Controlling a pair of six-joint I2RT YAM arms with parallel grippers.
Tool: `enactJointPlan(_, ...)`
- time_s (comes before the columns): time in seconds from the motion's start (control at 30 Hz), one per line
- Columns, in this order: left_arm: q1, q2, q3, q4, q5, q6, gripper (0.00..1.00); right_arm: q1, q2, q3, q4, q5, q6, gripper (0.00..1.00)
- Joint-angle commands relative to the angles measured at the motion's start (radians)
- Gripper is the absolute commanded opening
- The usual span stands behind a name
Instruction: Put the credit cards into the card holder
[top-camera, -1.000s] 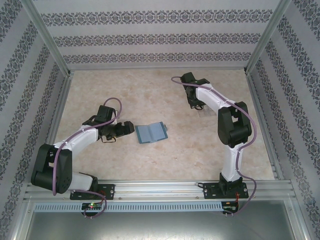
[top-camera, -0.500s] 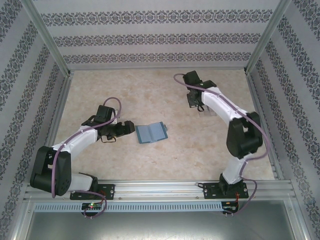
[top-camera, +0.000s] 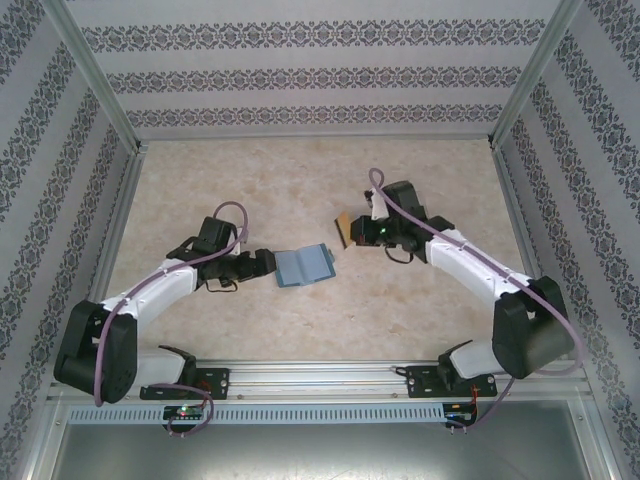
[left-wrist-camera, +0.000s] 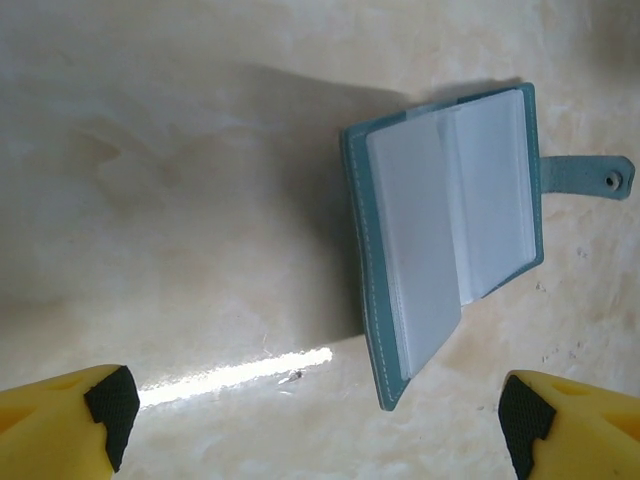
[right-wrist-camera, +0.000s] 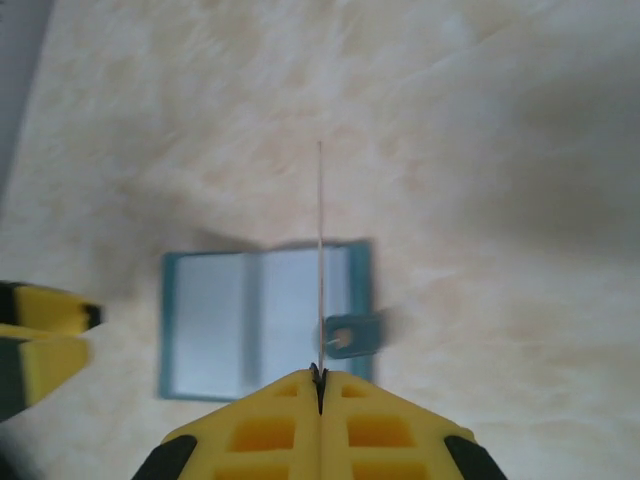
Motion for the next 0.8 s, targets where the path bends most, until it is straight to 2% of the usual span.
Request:
enactJointPlan(0.0, -0.029, 0.031, 0.018, -0.001, -0.032, 0.001, 0.94, 0.062, 0.051, -0.06, 0.257, -0.147, 0.18, 0.0)
enactJointPlan(0.13, -0.044, 0.09, 0.042, 0.006, -0.043, 0.006, 0.91, 0.125, 0.152, -0.119, 0.439, -0.122, 0.303, 0.0)
enactJointPlan(0.2, -0.053, 0.116, 0.043, 0.024, -0.059, 0.006, 0.87, 0.148, 0.201, -0.107, 0.463, -0.125, 0.321, 0.0)
enactJointPlan(0.33, -0.058, 0.183, 0.081, 0.027, -0.075, 0.014, 0.69, 0.174, 0.256, -0.093, 0.453, -0.098, 0.308, 0.0)
enactJointPlan(0.4, -0.059, 0.189, 0.08, 0.038, -0.095, 0.001, 0.63, 0.174, 0.266, -0.099, 0.453, -0.096, 0.299, 0.0)
enactJointPlan(0.6, -0.059, 0.229, 0.093, 0.046, -0.105, 0.005, 0.54, 0.181, 0.309, -0.141, 0.519, -0.095, 0.313, 0.0)
enactJointPlan(0.77, -0.061, 0.266, 0.092, 0.059, -0.094, 0.011, 0.51, 0.192, 0.331, -0.161, 0.543, -0.064, 0.309, 0.0)
